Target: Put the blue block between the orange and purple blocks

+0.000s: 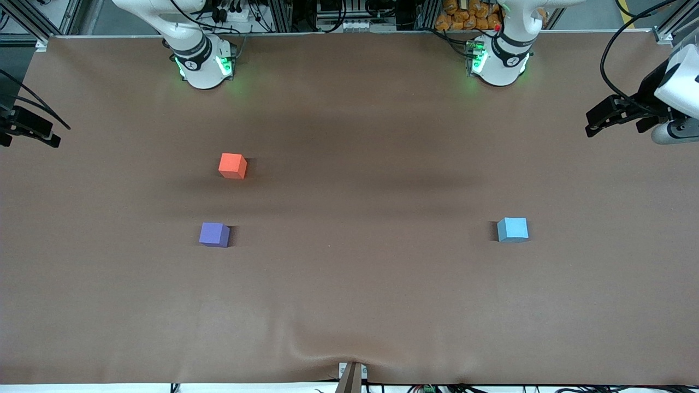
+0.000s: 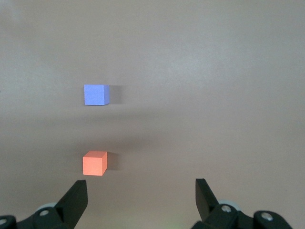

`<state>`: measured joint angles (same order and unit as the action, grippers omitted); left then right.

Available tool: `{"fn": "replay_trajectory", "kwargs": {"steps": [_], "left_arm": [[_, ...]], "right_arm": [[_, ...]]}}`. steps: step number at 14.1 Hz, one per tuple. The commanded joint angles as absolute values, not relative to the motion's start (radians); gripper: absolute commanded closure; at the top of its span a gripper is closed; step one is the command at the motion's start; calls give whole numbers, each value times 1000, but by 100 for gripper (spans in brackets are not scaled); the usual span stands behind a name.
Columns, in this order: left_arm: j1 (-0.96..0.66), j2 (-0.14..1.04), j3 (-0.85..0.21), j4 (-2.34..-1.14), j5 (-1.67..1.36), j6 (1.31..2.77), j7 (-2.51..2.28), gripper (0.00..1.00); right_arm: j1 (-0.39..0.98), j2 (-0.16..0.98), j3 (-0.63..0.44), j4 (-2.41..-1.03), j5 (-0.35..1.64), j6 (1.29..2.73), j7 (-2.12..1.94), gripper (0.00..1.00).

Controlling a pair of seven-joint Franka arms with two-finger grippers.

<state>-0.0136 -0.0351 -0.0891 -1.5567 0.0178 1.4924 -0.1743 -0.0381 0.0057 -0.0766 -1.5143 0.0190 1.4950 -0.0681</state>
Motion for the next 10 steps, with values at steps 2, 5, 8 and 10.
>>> {"fn": "replay_trajectory", "kwargs": {"steps": [2,5,8,10], "left_arm": [[0,-38,-101,-1542,15,1465,-175,0],[-5,-29,-100,-1529,18,1466,-175,0],[-6,-20,-100,-1525,17,1466,-170,0],[-5,-6,-100,-1526,17,1474,-172,0]], "right_arm": [[-31,15,-80,-1497,18,1494,-55,0],[-31,14,-78,-1497,18,1493,-55,0],[-32,15,-80,-1496,17,1494,-55,0],[-34,15,-80,-1497,17,1493,-55,0]]}}
